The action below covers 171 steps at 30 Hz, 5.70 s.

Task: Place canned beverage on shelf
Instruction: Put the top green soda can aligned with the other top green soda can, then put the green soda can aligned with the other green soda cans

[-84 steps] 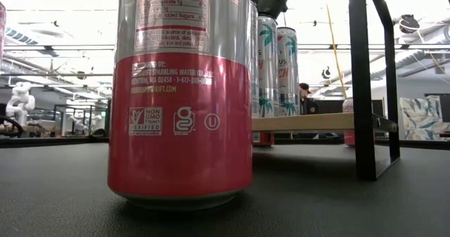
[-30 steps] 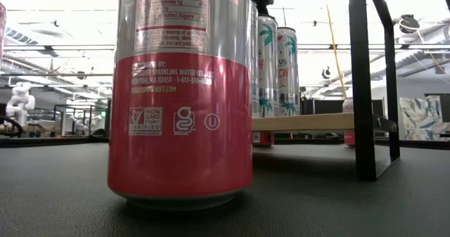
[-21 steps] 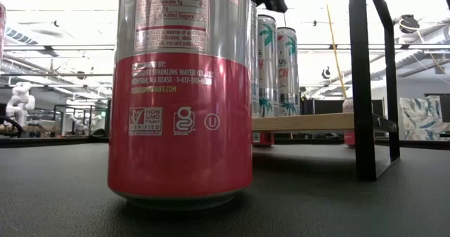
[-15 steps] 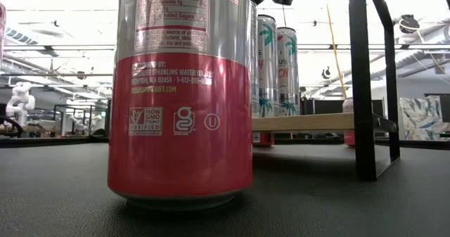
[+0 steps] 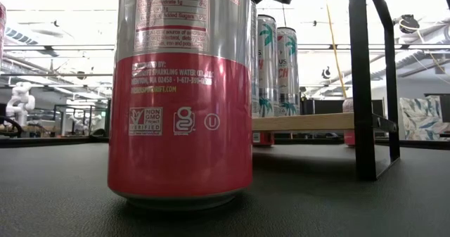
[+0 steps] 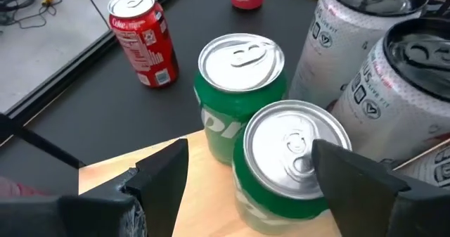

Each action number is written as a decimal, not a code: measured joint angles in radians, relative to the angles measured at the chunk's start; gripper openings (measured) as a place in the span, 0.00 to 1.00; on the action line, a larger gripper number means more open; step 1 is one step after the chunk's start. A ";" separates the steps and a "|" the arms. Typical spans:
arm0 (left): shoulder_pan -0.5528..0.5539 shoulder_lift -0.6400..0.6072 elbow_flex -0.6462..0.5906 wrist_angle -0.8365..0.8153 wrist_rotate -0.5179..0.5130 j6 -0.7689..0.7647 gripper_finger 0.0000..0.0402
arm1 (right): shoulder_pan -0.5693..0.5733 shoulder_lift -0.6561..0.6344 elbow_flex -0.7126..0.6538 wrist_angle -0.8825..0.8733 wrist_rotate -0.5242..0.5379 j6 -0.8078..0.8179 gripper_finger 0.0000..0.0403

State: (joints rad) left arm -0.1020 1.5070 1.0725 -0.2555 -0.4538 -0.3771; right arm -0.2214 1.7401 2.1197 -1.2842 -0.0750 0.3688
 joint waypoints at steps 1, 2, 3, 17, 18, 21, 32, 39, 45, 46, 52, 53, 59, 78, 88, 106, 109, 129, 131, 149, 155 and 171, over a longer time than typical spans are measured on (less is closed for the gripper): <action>0.001 0.005 0.000 0.007 0.000 0.000 0.73 | 0.000 0.000 0.000 0.000 0.000 0.000 0.00; 0.002 0.008 0.000 0.008 0.000 -0.001 0.73 | 0.000 0.000 0.000 0.000 0.000 -0.002 0.00; 0.002 0.011 0.000 0.009 0.000 -0.003 0.73 | 0.000 0.000 0.000 0.000 0.000 -0.004 0.00; 0.002 0.011 0.002 -0.012 -0.013 -0.006 0.73 | 0.000 0.000 0.000 0.000 -0.002 -0.007 0.00; 0.002 0.011 0.002 -0.013 -0.015 -0.006 0.73 | 0.000 0.000 0.000 0.000 -0.003 -0.007 0.00; 0.002 0.011 0.002 -0.015 -0.018 -0.008 0.73 | 0.000 0.000 0.000 0.000 -0.003 -0.008 0.00; 0.002 0.011 0.002 -0.022 -0.024 -0.011 0.73 | 0.000 0.000 0.000 0.000 -0.004 -0.008 0.00; -0.007 0.011 0.002 -0.026 -0.047 -0.036 0.73 | 0.000 0.000 0.000 0.000 -0.004 -0.008 0.00; -0.011 0.011 0.002 -0.027 -0.068 -0.036 0.73 | 0.001 0.000 0.000 0.000 -0.004 -0.011 0.00; -0.011 0.009 0.002 -0.027 -0.069 -0.036 0.73 | 0.001 0.000 0.000 0.000 -0.004 -0.011 0.00; -0.011 -0.001 0.007 -0.047 -0.072 -0.035 0.73 | 0.001 0.000 0.000 0.000 -0.004 -0.011 0.00; -0.011 -0.002 0.011 -0.050 -0.073 -0.035 0.73 | 0.001 0.000 0.000 0.000 -0.004 -0.011 0.00; -0.011 -0.003 0.029 -0.044 -0.069 -0.034 0.73 | 0.001 0.000 0.000 0.000 -0.004 -0.011 0.00; -0.096 -0.305 0.104 -0.461 0.139 -0.218 0.73 | 0.032 -0.001 0.000 0.010 -0.018 0.001 0.00; -0.254 -0.414 0.181 -0.709 0.270 -0.376 0.73 | 0.125 -0.001 0.000 0.058 -0.061 0.014 0.00; -0.470 -0.308 0.262 -0.817 0.499 -0.506 0.73 | 0.356 -0.001 0.000 0.068 -0.055 0.147 0.00; -0.510 -0.282 0.262 -0.818 0.526 -0.535 0.73 | 0.387 -0.001 0.000 0.065 -0.057 0.142 0.00; -0.602 -0.200 0.340 -1.008 0.578 -0.613 0.75 | 0.551 -0.200 0.000 -0.038 0.195 0.135 0.00; -0.613 -0.200 0.335 -1.034 0.539 -0.613 0.79 | 0.563 -0.214 0.000 -0.037 0.216 0.120 0.00; -0.618 -0.200 0.091 -1.005 0.475 -0.631 0.99 | 0.610 -0.217 0.000 -0.037 0.267 0.069 0.00; -0.618 -0.200 0.001 -0.906 0.476 -0.664 0.99 | 0.610 -0.217 0.000 -0.030 0.267 0.028 0.00; -0.621 -0.196 -0.067 -0.849 0.451 -0.742 0.98 | 0.610 -0.217 0.000 -0.030 0.258 0.029 0.00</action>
State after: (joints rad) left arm -0.7227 1.3109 1.0054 -1.1049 -0.0025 -1.1189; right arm 0.3882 1.5230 2.1193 -1.3140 0.1829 0.3976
